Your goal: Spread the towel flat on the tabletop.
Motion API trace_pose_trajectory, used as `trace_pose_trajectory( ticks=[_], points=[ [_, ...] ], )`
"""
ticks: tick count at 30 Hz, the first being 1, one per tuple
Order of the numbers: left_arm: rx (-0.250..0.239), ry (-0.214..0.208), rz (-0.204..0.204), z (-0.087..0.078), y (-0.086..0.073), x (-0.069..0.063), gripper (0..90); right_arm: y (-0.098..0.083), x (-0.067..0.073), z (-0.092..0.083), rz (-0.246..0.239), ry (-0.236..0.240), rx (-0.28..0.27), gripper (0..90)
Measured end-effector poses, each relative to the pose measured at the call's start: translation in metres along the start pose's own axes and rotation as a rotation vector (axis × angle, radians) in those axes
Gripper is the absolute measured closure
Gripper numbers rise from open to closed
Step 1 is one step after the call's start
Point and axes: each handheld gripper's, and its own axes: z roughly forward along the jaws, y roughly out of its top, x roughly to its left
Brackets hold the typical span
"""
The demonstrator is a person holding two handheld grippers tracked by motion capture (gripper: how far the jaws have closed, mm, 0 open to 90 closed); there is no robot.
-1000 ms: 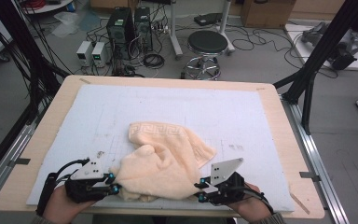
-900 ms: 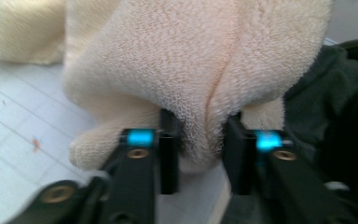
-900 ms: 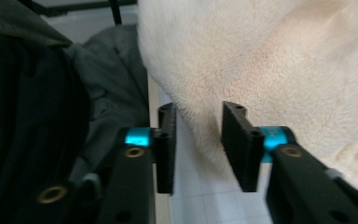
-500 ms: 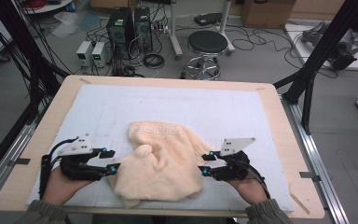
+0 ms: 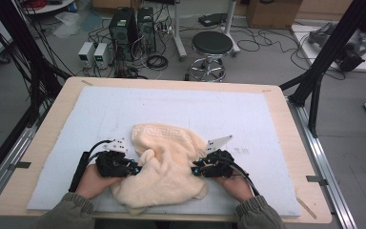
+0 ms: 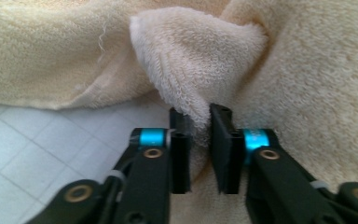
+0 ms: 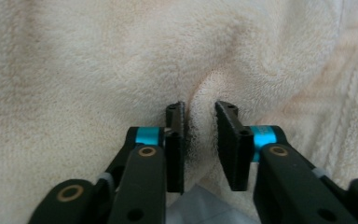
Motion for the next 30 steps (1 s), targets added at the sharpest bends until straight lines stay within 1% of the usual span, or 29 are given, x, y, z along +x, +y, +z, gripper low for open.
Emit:
trace_pose_trajectory(
  ticks=[3, 5, 6, 7, 8, 9, 11, 12, 13, 14, 15, 16, 17, 18, 19, 20, 21, 22, 23, 24, 25, 26, 27, 28, 30],
  points=[
    [0.004, 0.026, 0.024, -0.007, -0.003, -0.008, 83.4, 0.001, 0.005, -0.004, -0.022, -0.014, 0.006, 78.9],
    [0.000, 0.033, 0.033, -0.015, -0.007, -0.016, 83.6, 0.002, 0.006, -0.006, -0.030, -0.018, 0.005, 79.1],
    [-0.005, 0.036, 0.045, -0.018, -0.009, -0.019, 83.8, 0.002, 0.007, -0.010, -0.042, -0.023, 0.001, 79.1],
    [-0.010, 0.039, 0.047, -0.022, -0.011, -0.023, 84.1, 0.002, 0.008, -0.014, -0.048, -0.027, -0.002, 79.1],
    [-0.005, 0.042, 0.054, -0.027, -0.013, -0.027, 84.2, 0.001, 0.010, -0.022, -0.049, -0.031, -0.025, 79.1],
    [-0.015, 0.048, 0.052, -0.031, -0.016, -0.031, 84.2, 0.001, 0.010, -0.022, -0.049, -0.031, -0.025, 79.1],
    [-0.018, 0.044, 0.054, -0.039, -0.020, -0.038, 84.3, 0.000, 0.012, -0.030, -0.055, -0.040, -0.039, 79.1],
    [-0.020, 0.042, 0.057, -0.043, -0.022, -0.043, 84.4, -0.002, 0.016, -0.038, -0.062, -0.045, -0.042, 79.1],
    [-0.021, 0.039, 0.057, -0.047, -0.024, -0.048, 84.4, -0.002, 0.016, -0.038, -0.062, -0.045, -0.042, 79.1],
    [-0.025, 0.035, 0.061, -0.050, -0.026, -0.053, 84.4, -0.003, 0.018, -0.042, -0.070, -0.050, -0.043, 79.1],
    [-0.019, 0.029, 0.071, -0.053, -0.028, -0.058, 84.5, -0.005, 0.021, -0.046, -0.072, -0.050, -0.040, 79.1],
    [-0.022, 0.024, 0.068, -0.055, -0.030, -0.063, 84.5, -0.007, 0.023, -0.049, -0.077, -0.047, -0.038, 79.1],
    [-0.013, 0.010, 0.080, -0.058, -0.032, -0.066, 84.4, -0.009, 0.026, -0.052, -0.084, -0.038, -0.036, 79.0],
    [-0.015, -0.004, 0.073, -0.060, -0.033, -0.069, 84.2, -0.011, 0.028, -0.054, -0.086, -0.031, -0.028, 77.8],
    [-0.019, -0.015, 0.076, -0.062, -0.033, -0.071, 83.2, -0.015, 0.031, -0.059, -0.097, -0.017, -0.037, 71.5],
    [-0.030, -0.022, 0.080, -0.064, -0.033, -0.072, 83.2, -0.015, 0.031, -0.059, -0.097, -0.017, -0.037, 71.5],
    [-0.039, -0.016, 0.080, -0.066, -0.031, -0.072, 80.5, -0.017, 0.030, -0.062, -0.092, -0.021, -0.047, 68.2],
    [-0.050, -0.003, 0.080, -0.067, -0.029, -0.071, 75.0, -0.018, 0.029, -0.065, -0.076, -0.029, -0.065, 66.5],
    [-0.059, 0.008, 0.079, -0.069, -0.026, -0.068, 67.6, -0.019, 0.026, -0.069, -0.065, -0.039, -0.085, 65.3],
    [-0.073, 0.013, 0.072, -0.071, -0.023, -0.065, 67.6, -0.020, 0.023, -0.072, -0.045, -0.046, -0.098, 63.9],
    [-0.091, 0.019, 0.068, -0.072, -0.020, -0.061, 65.5, -0.021, 0.020, -0.074, -0.032, -0.059, -0.114, 62.6],
    [-0.110, 0.027, 0.062, -0.073, -0.016, -0.057, 62.2, -0.022, 0.017, -0.075, -0.019, -0.072, -0.116, 61.5],
    [-0.130, 0.030, 0.058, -0.075, -0.012, -0.053, 59.9, -0.025, 0.014, -0.074, -0.001, -0.103, -0.098, 58.6],
    [-0.148, 0.037, 0.057, -0.075, -0.008, -0.048, 59.9, -0.025, 0.014, -0.074, -0.001, -0.103, -0.098, 58.6],
    [-0.181, 0.046, 0.049, -0.077, 0.000, -0.040, 55.7, -0.027, 0.009, -0.069, 0.012, -0.131, -0.065, 55.5]
  ],
)
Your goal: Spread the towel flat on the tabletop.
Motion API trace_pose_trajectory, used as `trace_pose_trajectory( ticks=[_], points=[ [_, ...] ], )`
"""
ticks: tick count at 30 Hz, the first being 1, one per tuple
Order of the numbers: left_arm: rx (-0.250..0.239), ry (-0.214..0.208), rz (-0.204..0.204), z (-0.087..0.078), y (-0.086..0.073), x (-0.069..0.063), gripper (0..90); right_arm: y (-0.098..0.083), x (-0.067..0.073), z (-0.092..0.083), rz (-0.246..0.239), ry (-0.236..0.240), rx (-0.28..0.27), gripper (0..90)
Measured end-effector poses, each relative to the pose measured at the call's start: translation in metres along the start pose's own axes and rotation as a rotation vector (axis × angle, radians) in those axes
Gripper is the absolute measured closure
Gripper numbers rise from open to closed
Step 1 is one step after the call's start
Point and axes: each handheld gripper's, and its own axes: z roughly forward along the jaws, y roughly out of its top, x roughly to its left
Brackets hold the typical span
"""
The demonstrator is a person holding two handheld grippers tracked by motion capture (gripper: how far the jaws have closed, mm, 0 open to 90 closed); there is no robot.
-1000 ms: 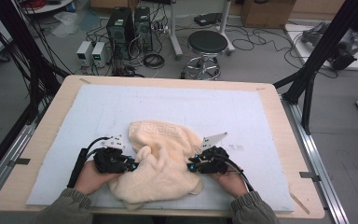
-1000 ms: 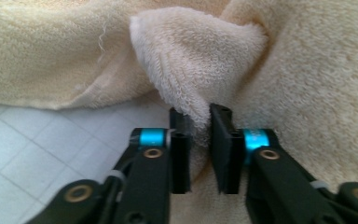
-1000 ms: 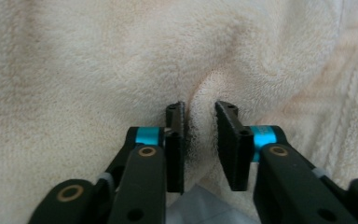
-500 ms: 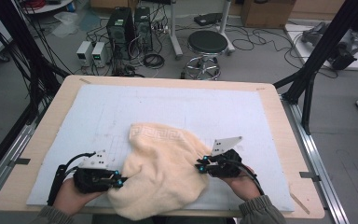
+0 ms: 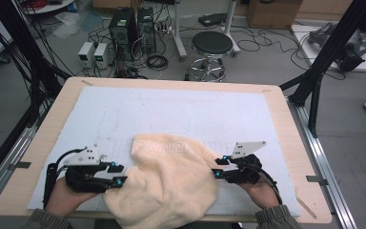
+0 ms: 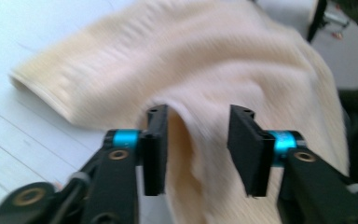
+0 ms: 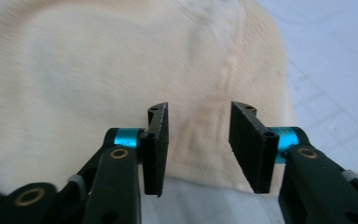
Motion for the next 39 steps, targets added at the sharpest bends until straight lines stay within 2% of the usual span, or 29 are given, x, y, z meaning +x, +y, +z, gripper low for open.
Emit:
trace_pose_trajectory(
  ticks=[3, 4, 6, 9, 10, 11, 13, 14, 15, 16, 17, 18, 19, 22, 23, 24, 25, 26, 27, 28, 29, 30, 31, 32, 33, 34, 35, 37, 39],
  points=[
    [-0.031, 0.028, 0.001, 0.008, 0.009, 0.014, 52.6, -0.005, -0.007, 0.008, 0.012, -0.035, 0.042, 55.2],
    [-0.025, 0.033, 0.000, 0.014, 0.011, 0.019, 51.5, -0.006, -0.013, 0.013, 0.031, -0.045, 0.069, 54.8],
    [0.004, 0.044, -0.003, 0.031, 0.013, 0.028, 51.4, -0.007, -0.017, 0.018, 0.037, -0.052, 0.087, 55.0],
    [0.076, 0.089, 0.013, 0.058, 0.013, 0.042, 51.3, -0.007, -0.022, 0.028, 0.044, -0.047, 0.115, 57.9],
    [0.100, 0.091, 0.006, 0.067, 0.012, 0.046, 50.8, -0.006, -0.023, 0.030, 0.044, -0.052, 0.112, 61.6],
    [0.133, 0.100, 0.008, 0.075, 0.011, 0.050, 50.8, -0.006, -0.023, 0.030, 0.044, -0.052, 0.112, 61.6],
    [0.200, 0.110, 0.010, 0.091, 0.007, 0.055, 49.8, -0.005, -0.025, 0.031, 0.032, -0.046, 0.112, 69.6],
    [0.233, 0.113, 0.012, 0.098, 0.005, 0.057, 49.8, -0.004, -0.027, 0.031, 0.039, -0.028, 0.113, 73.9],
    [0.275, 0.110, 0.014, 0.104, 0.002, 0.058, 51.5, -0.003, -0.028, 0.032, 0.032, -0.024, 0.113, 78.1],
    [0.280, 0.115, 0.046, 0.106, 0.001, 0.056, 59.7, -0.002, -0.029, 0.034, 0.032, -0.012, 0.116, 80.7],
    [0.281, 0.115, 0.058, 0.105, 0.002, 0.055, 65.3, 0.001, -0.029, 0.035, 0.015, -0.014, 0.123, 82.8],
    [0.282, 0.104, 0.051, 0.105, 0.002, 0.055, 75.1, 0.004, -0.028, 0.037, -0.008, -0.019, 0.133, 84.0],
    [0.290, 0.108, 0.053, 0.105, 0.002, 0.053, 81.2, 0.011, -0.027, 0.040, -0.040, -0.050, 0.150, 85.0],
    [0.304, 0.133, 0.070, 0.100, 0.003, 0.050, 82.7, 0.021, -0.028, 0.043, -0.063, -0.070, 0.154, 85.6],
    [0.297, 0.144, 0.071, 0.097, 0.003, 0.050, 83.1, 0.032, -0.031, 0.043, -0.075, -0.090, 0.142, 85.8],
    [0.256, 0.159, 0.057, 0.086, 0.003, 0.049, 83.2, 0.038, -0.032, 0.042, -0.082, -0.098, 0.133, 85.9],
    [0.256, 0.159, 0.057, 0.086, 0.003, 0.049, 83.2, 0.044, -0.035, 0.039, -0.090, -0.114, 0.117, 86.1],
    [0.235, 0.162, 0.057, 0.078, 0.004, 0.050, 83.3, 0.050, -0.037, 0.036, -0.094, -0.130, 0.103, 86.2],
    [0.190, 0.182, 0.047, 0.062, 0.004, 0.052, 83.6, 0.055, -0.039, 0.032, -0.096, -0.144, 0.096, 86.2],
    [0.174, 0.184, 0.034, 0.055, 0.003, 0.053, 83.6, 0.059, -0.042, 0.028, -0.090, -0.160, 0.082, 86.2],
    [0.174, 0.184, 0.034, 0.055, 0.003, 0.053, 83.6, 0.059, -0.042, 0.028, -0.090, -0.160, 0.082, 86.2],
    [0.165, 0.187, 0.021, 0.050, 0.002, 0.055, 83.1, 0.062, -0.045, 0.026, -0.081, -0.163, 0.064, 86.1],
    [0.160, 0.183, 0.013, 0.047, 0.001, 0.058, 81.4, 0.063, -0.052, 0.025, -0.048, -0.156, 0.054, 80.6],
    [0.151, 0.179, -0.012, 0.045, -0.001, 0.061, 76.7, 0.062, -0.053, 0.027, -0.031, -0.160, 0.059, 75.1],
    [0.151, 0.179, -0.012, 0.045, -0.001, 0.061, 70.5, 0.062, -0.053, 0.027, -0.031, -0.160, 0.059, 75.1],
    [0.141, 0.173, -0.029, 0.046, -0.001, 0.062, 65.2, 0.058, -0.054, 0.032, -0.016, -0.148, 0.064, 68.1],
    [0.136, 0.173, -0.029, 0.047, -0.002, 0.063, 62.3, 0.057, -0.052, 0.034, -0.012, -0.148, 0.063, 66.0],
    [0.116, 0.181, -0.036, 0.049, -0.001, 0.063, 58.8, 0.053, -0.050, 0.039, -0.019, -0.140, 0.065, 61.9],
    [0.086, 0.184, -0.059, 0.048, 0.000, 0.067, 57.6, 0.052, -0.049, 0.041, -0.009, -0.130, 0.073, 60.0]
  ],
)
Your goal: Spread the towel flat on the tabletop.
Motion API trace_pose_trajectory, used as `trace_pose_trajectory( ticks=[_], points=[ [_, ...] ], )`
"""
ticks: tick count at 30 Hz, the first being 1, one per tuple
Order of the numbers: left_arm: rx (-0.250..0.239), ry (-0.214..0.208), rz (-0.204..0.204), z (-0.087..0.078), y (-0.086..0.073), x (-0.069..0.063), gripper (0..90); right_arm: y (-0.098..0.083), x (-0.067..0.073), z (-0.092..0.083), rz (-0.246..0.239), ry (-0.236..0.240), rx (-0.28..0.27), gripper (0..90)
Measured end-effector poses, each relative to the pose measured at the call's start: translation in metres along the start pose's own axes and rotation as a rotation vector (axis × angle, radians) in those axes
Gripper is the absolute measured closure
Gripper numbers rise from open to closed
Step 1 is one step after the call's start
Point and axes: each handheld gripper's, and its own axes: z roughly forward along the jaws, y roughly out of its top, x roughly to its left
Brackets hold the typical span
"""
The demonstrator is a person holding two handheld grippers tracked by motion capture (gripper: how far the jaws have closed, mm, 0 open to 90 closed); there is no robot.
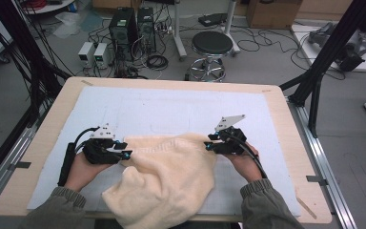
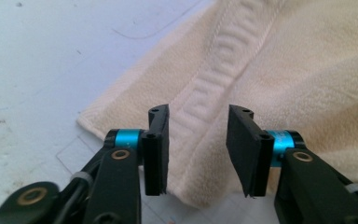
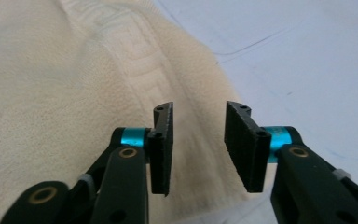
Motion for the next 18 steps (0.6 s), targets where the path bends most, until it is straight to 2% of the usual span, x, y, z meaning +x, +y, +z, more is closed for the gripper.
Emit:
trace_pose_trajectory(
  ticks=[1, 2, 4, 6, 9, 12, 13, 15, 16, 18],
  points=[
    [-0.038, -0.007, -0.039, -0.002, 0.001, 0.006, 56.4, -0.002, 0.000, 0.006, 0.010, 0.019, 0.035, 56.0],
    [-0.038, -0.007, -0.039, -0.002, 0.001, 0.006, 56.4, -0.002, 0.000, 0.006, 0.010, 0.019, 0.035, 56.0],
    [-0.062, 0.007, -0.071, -0.003, 0.002, 0.010, 56.4, -0.003, 0.001, 0.009, 0.000, 0.011, 0.042, 55.8],
    [-0.027, 0.022, -0.079, 0.002, 0.001, 0.013, 55.8, -0.006, -0.001, 0.012, 0.014, 0.002, 0.050, 54.2],
    [0.059, 0.044, -0.074, 0.017, -0.001, 0.014, 52.3, -0.011, -0.001, 0.020, 0.024, 0.006, 0.078, 52.9],
    [0.125, 0.069, -0.058, 0.031, -0.003, 0.013, 51.3, -0.016, 0.000, 0.027, 0.023, 0.006, 0.101, 52.8],
    [0.152, 0.076, -0.054, 0.035, -0.004, 0.012, 51.0, -0.018, 0.001, 0.027, 0.035, 0.003, 0.088, 53.0],
    [0.152, 0.098, -0.023, 0.041, -0.007, 0.009, 50.6, -0.019, -0.001, 0.028, 0.043, 0.006, 0.078, 55.0],
    [0.155, 0.112, -0.013, 0.041, -0.007, 0.006, 51.9, -0.019, 0.001, 0.027, 0.038, 0.018, 0.075, 61.3],
    [0.152, 0.114, -0.009, 0.041, -0.007, 0.004, 53.7, -0.019, 0.001, 0.027, 0.033, 0.026, 0.076, 64.3]
  ],
)
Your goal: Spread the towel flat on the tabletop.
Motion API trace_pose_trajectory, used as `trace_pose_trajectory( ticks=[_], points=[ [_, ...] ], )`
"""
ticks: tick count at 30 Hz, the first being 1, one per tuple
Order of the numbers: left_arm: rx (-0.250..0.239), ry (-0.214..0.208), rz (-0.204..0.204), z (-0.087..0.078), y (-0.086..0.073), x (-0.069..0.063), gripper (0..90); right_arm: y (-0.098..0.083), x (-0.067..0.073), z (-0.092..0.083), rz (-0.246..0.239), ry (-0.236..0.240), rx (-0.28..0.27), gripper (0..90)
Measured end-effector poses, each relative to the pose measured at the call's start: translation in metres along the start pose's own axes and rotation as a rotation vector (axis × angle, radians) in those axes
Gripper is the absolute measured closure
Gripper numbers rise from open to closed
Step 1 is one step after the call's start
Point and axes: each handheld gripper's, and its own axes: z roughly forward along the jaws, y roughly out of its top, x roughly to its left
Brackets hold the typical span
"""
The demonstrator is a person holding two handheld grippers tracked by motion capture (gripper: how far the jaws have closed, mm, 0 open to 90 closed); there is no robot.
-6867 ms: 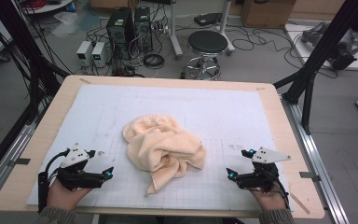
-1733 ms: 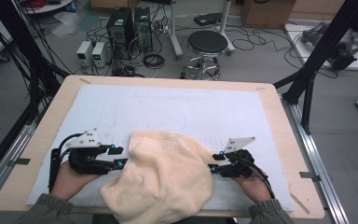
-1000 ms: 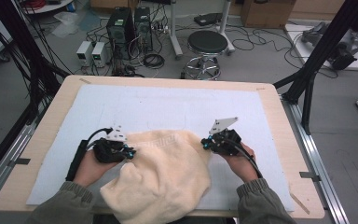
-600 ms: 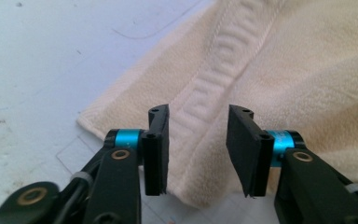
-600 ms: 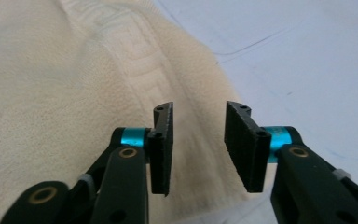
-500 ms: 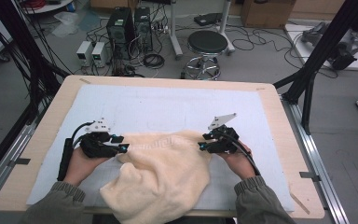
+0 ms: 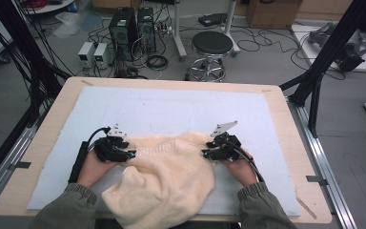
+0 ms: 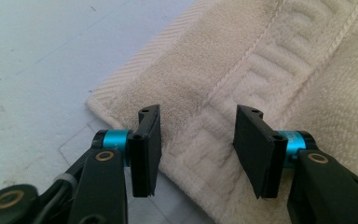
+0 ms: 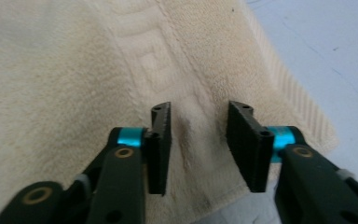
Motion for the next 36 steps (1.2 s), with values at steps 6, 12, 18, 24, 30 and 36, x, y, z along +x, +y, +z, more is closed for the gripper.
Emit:
trace_pose_trajectory(
  ticks=[6, 12, 18, 24, 30, 36],
  points=[
    [-0.033, 0.014, -0.016, 0.000, -0.004, -0.001, 59.9, 0.000, 0.003, 0.000, -0.017, 0.033, -0.001, 78.9],
    [-0.032, -0.002, -0.016, -0.001, -0.004, -0.002, 70.1, -0.001, 0.003, 0.000, -0.014, 0.043, -0.003, 80.8],
    [-0.041, -0.016, -0.019, -0.001, -0.004, -0.001, 82.8, 0.000, 0.004, -0.002, -0.022, 0.048, -0.003, 83.3],
    [-0.057, -0.005, -0.009, -0.014, -0.004, -0.002, 85.6, 0.003, 0.009, -0.012, -0.053, 0.054, -0.041, 83.9],
    [-0.111, -0.010, -0.018, -0.030, -0.006, -0.002, 85.7, 0.007, 0.016, -0.031, -0.089, 0.048, -0.102, 84.1],
    [-0.170, -0.020, -0.041, -0.046, -0.003, 0.000, 85.7, 0.007, 0.020, -0.046, -0.100, 0.034, -0.142, 84.2]
  ],
)
